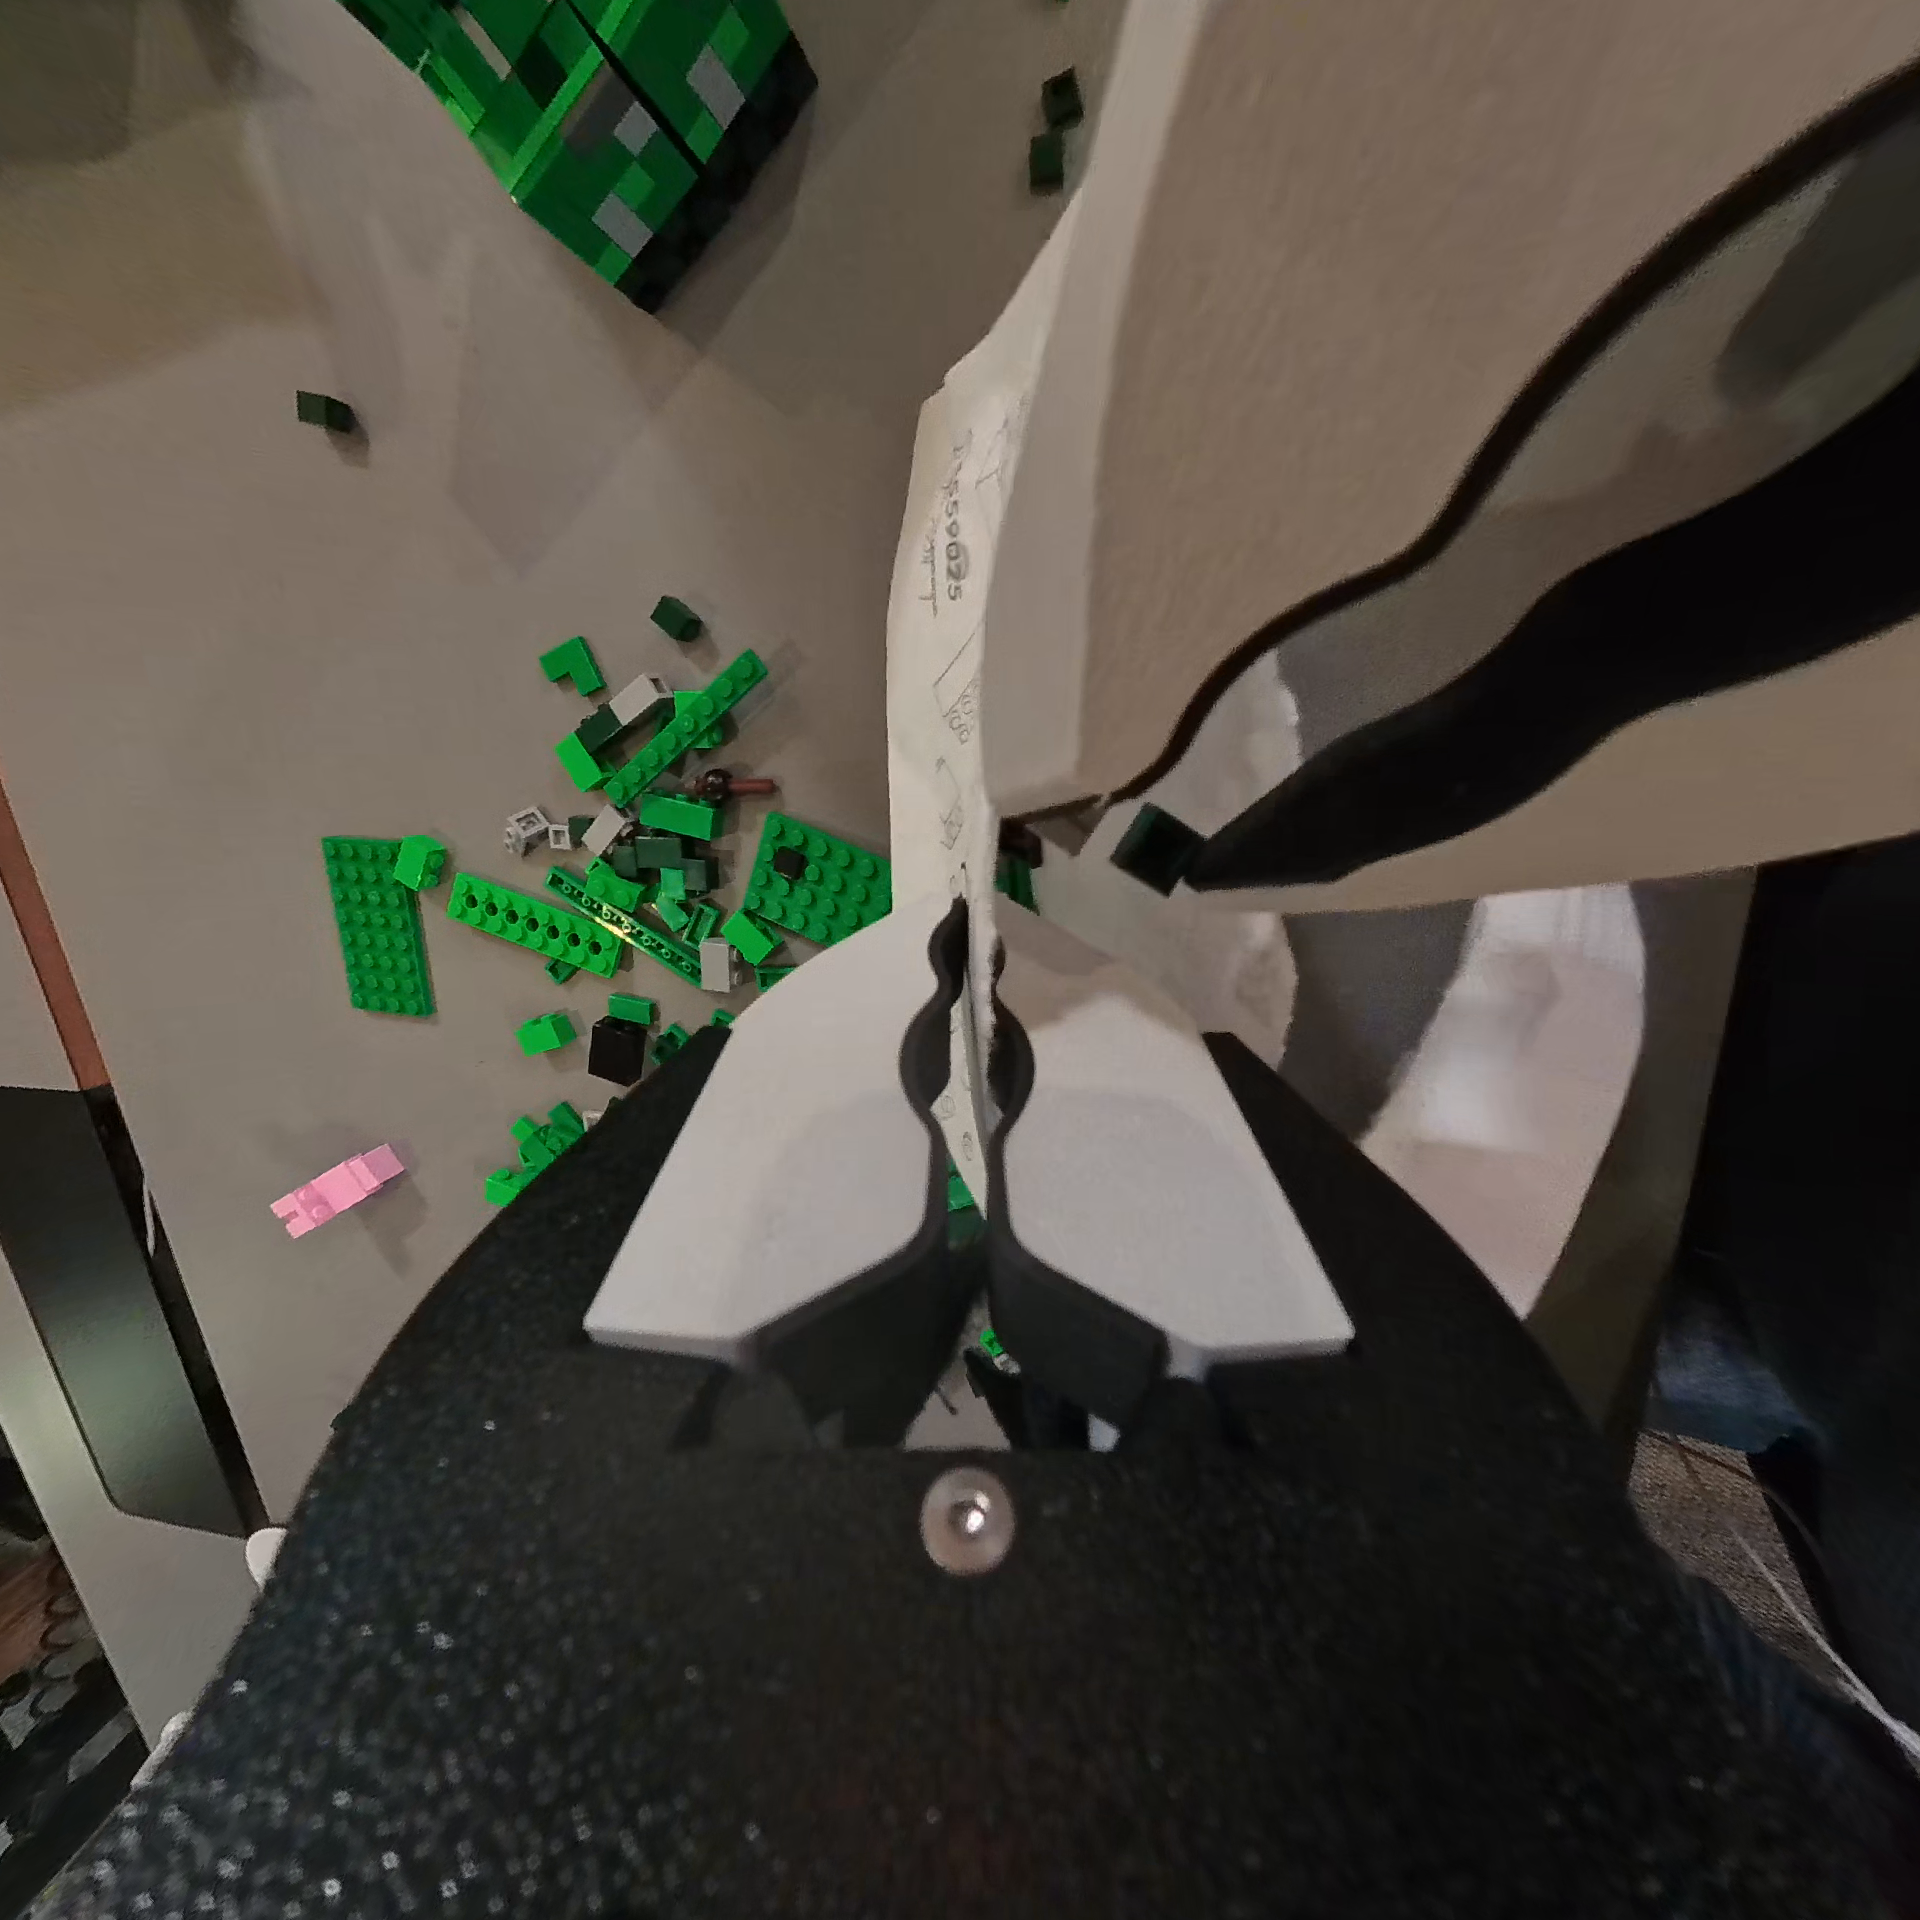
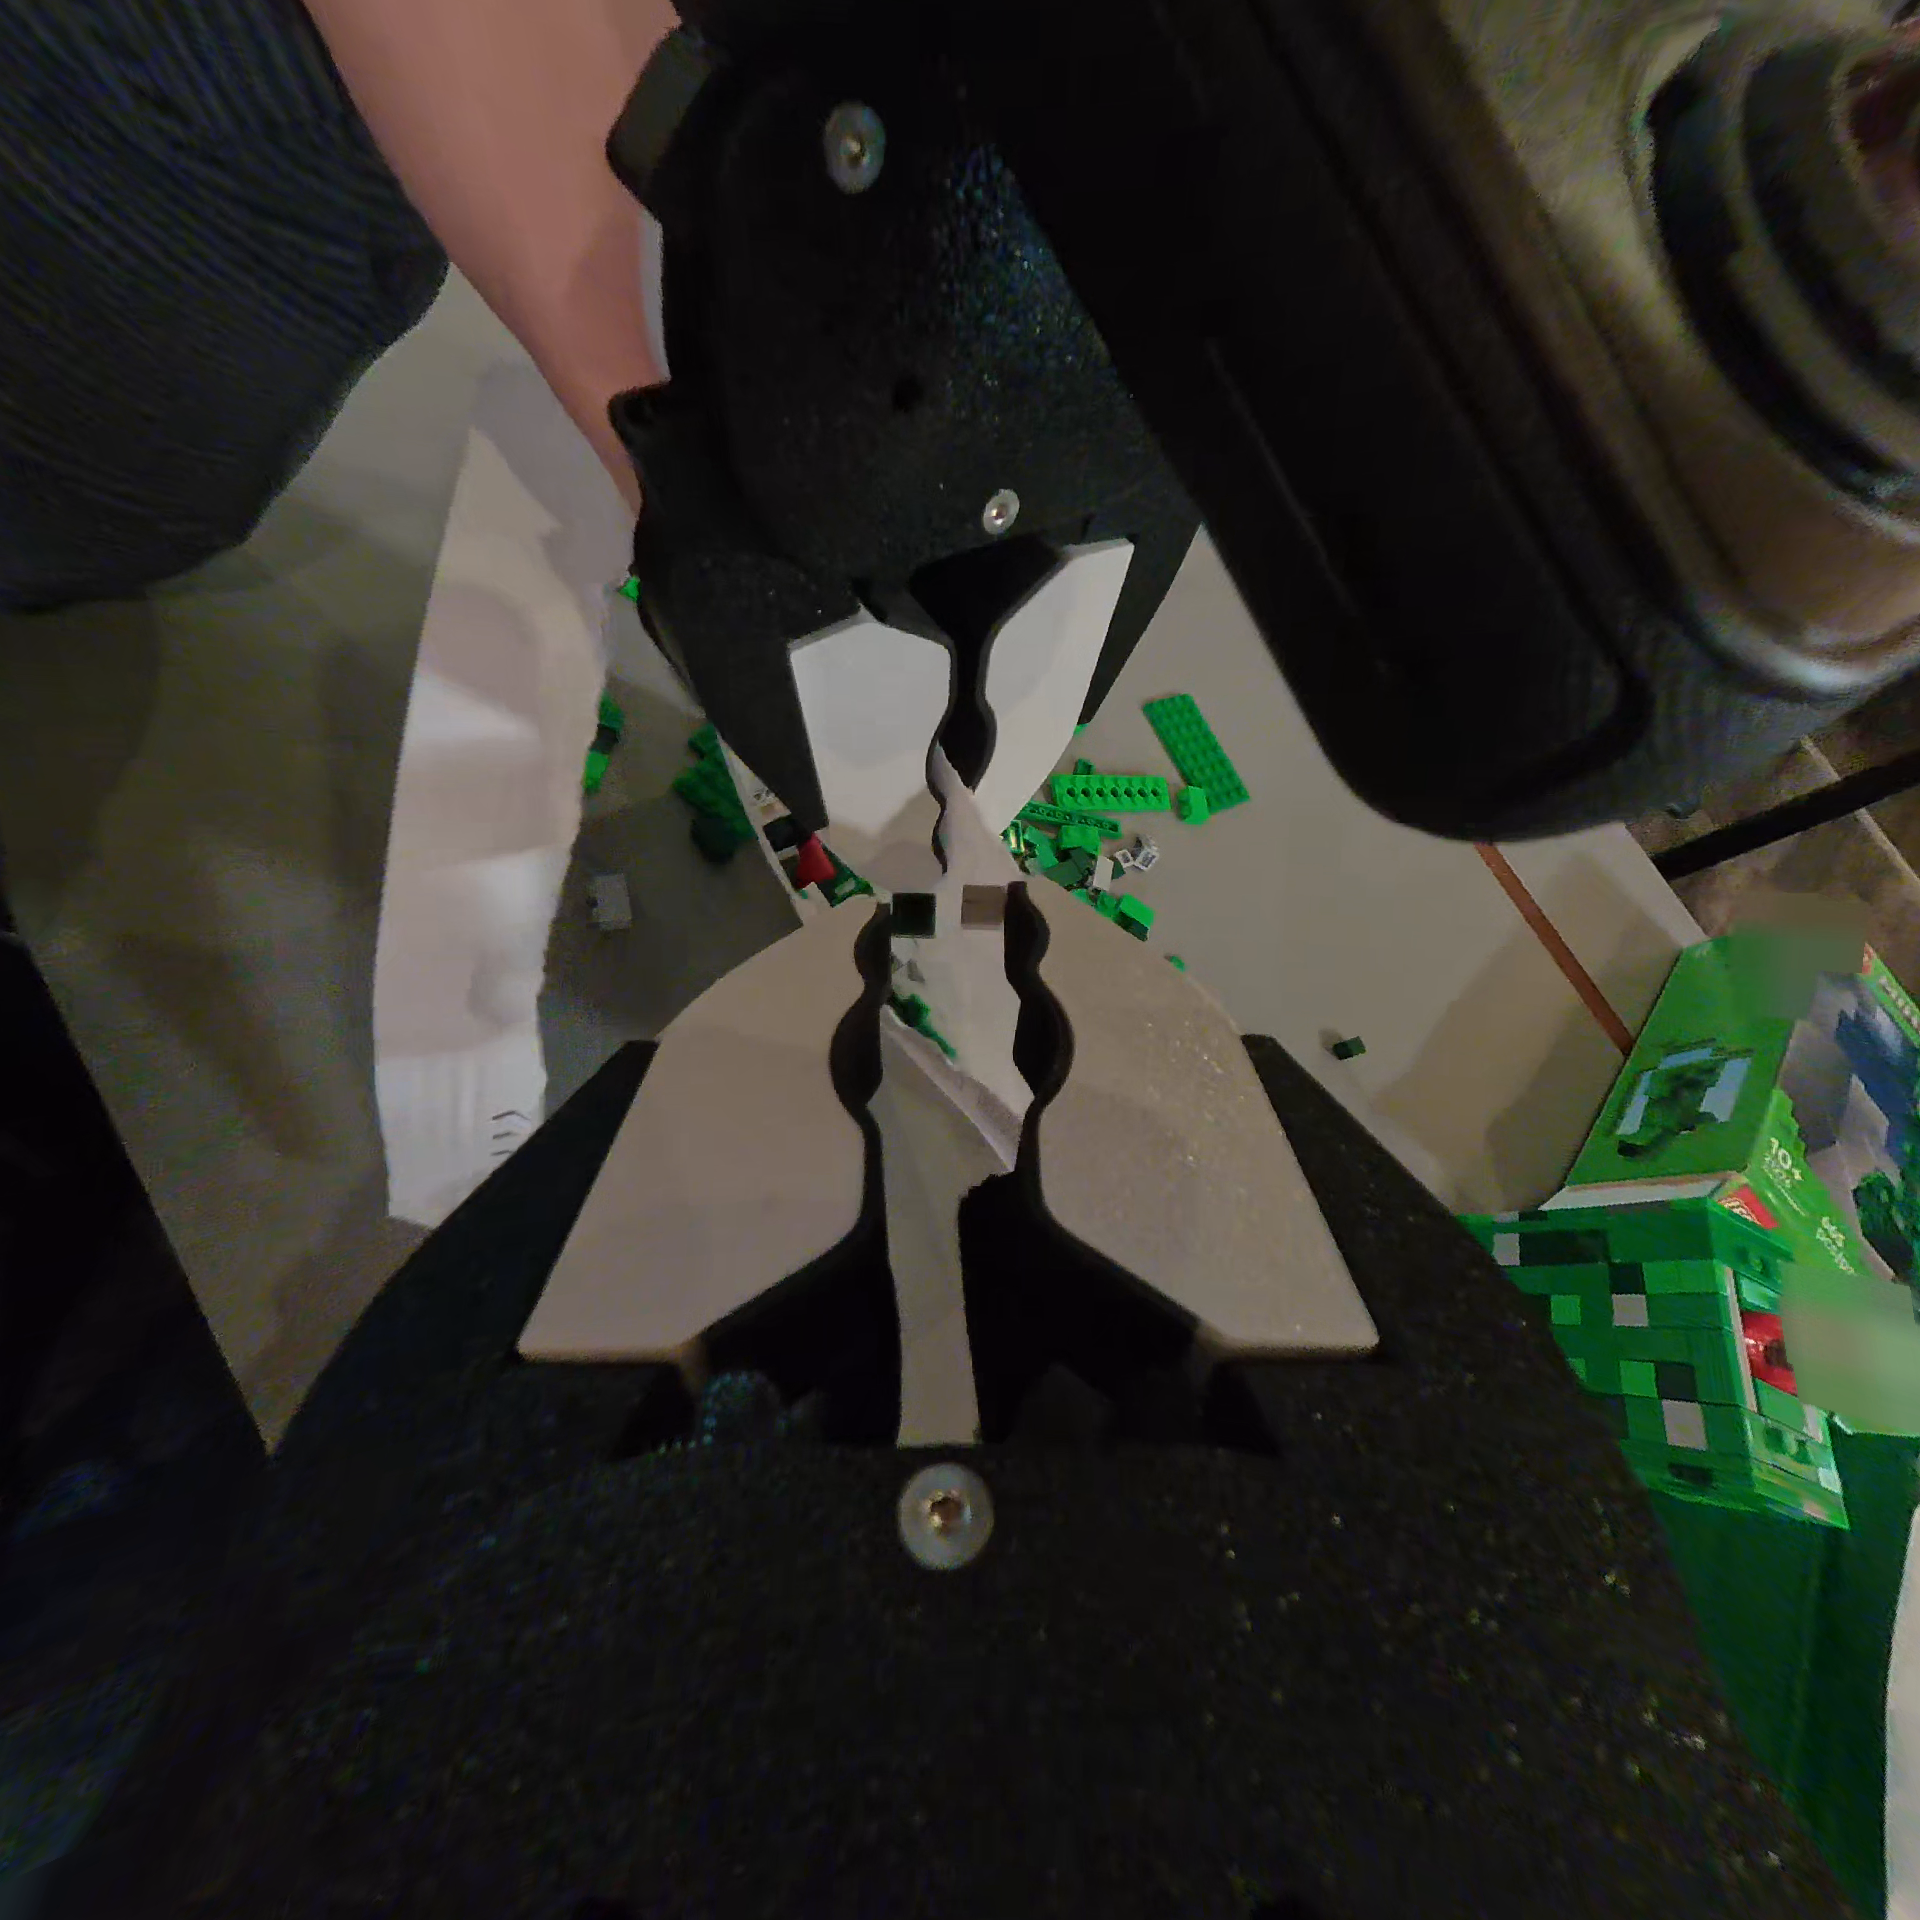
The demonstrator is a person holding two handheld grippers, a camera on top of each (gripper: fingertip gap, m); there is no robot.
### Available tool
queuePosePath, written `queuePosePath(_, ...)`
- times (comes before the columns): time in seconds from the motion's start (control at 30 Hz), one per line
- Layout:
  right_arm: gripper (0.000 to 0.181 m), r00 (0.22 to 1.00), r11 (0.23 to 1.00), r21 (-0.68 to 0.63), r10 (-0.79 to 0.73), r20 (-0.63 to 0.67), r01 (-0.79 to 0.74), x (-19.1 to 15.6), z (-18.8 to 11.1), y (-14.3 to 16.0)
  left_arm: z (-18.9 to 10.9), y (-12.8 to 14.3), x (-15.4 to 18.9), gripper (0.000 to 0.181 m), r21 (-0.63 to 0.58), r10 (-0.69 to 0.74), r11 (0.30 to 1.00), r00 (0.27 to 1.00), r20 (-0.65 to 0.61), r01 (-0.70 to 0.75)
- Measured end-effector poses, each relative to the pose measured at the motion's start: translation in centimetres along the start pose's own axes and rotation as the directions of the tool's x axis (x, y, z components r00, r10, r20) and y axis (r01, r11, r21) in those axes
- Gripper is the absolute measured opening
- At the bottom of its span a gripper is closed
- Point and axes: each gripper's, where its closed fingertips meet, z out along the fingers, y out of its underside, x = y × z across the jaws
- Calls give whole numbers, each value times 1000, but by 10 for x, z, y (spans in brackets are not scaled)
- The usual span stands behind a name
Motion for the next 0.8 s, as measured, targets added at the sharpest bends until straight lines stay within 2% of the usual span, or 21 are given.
queuePosePath(0.03,21,1000,1000,-4,-3,6,3,-1,0,1,0,0,0,0,0,0,1000,1000,1,0)
queuePosePath(0.2,18,999,999,-39,-18,31,19,-5,1,5,0,0,1,0,-1,3,1000,1000,1,-3)
queuePosePath(0.33,13,999,998,-54,-33,3,33,-2,1,5,-2,-1,2,0,6,9,1000,1000,0,-9)
queuePosePath(0.43,21,999,997,-62,-41,5,41,-3,1,5,-1,-1,3,0,3,10,1000,1000,-2,-10)
queuePosePath(0.6,22,1000,999,-52,-18,-14,17,4,-14,9,0,3,-1,0,-9,-7,1000,1000,1,7)
queuePosePath(0.7,22,990,994,-12,104,-97,-106,33,-43,29,0,8,-5,0,-23,-24,999,1000,9,25)
queuePosePath(0.73,22,979,986,-5,165,-122,-167,44,-52,43,-1,9,-7,0,-21,-32,999,999,11,32)
queuePosePath(0.8,22,949,958,-72,263,-171,-279,62,-61,92,-2,10,-8,0,-16,-38,999,999,13,38)
